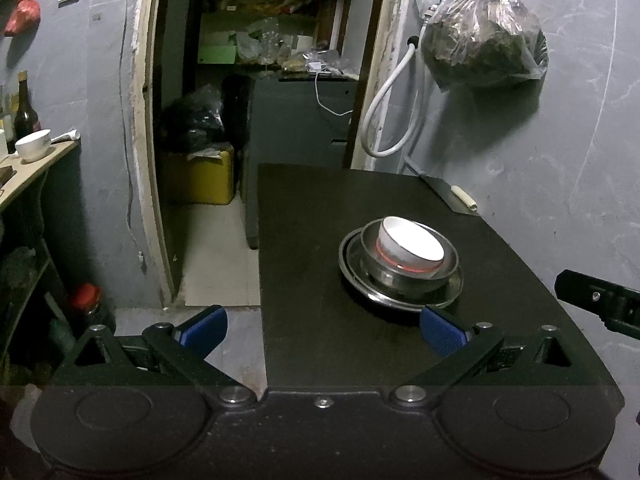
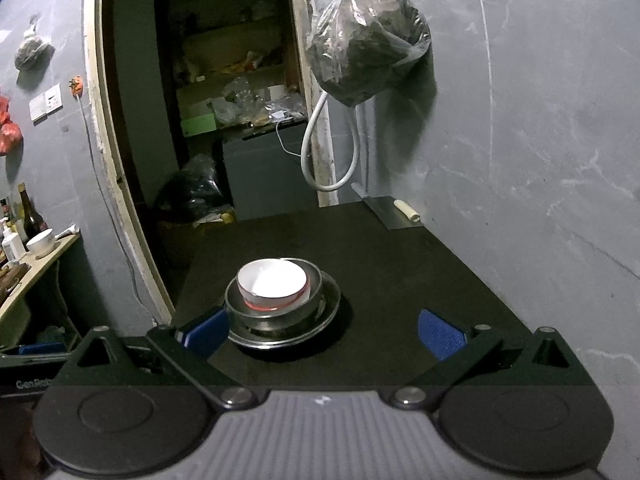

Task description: Organize plates and bowls

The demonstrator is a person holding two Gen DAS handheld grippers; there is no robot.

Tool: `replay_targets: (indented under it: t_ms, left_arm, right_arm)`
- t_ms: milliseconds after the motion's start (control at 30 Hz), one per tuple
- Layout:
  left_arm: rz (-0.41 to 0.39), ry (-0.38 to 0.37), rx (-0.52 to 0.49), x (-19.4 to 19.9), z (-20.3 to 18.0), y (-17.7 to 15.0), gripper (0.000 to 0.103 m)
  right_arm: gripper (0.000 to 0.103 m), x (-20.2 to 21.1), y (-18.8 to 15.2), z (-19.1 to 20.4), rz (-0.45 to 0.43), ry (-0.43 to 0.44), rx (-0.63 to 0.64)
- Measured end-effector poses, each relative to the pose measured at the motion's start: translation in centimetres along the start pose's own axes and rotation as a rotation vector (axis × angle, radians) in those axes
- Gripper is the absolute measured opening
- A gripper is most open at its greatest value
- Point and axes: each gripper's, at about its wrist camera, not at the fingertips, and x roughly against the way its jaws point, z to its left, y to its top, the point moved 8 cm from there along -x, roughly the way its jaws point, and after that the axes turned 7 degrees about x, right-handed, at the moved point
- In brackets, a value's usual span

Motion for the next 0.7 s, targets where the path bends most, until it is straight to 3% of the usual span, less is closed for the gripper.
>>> replay_targets:
  t_ms: [700]
  left_arm:
    - [0.009, -0.004, -0.045, 1.8, 1.4, -2.2, 0.102]
  right_arm:
    - [0.103, 1.7, -2.9, 1.1, 0.057, -0.013, 0.019]
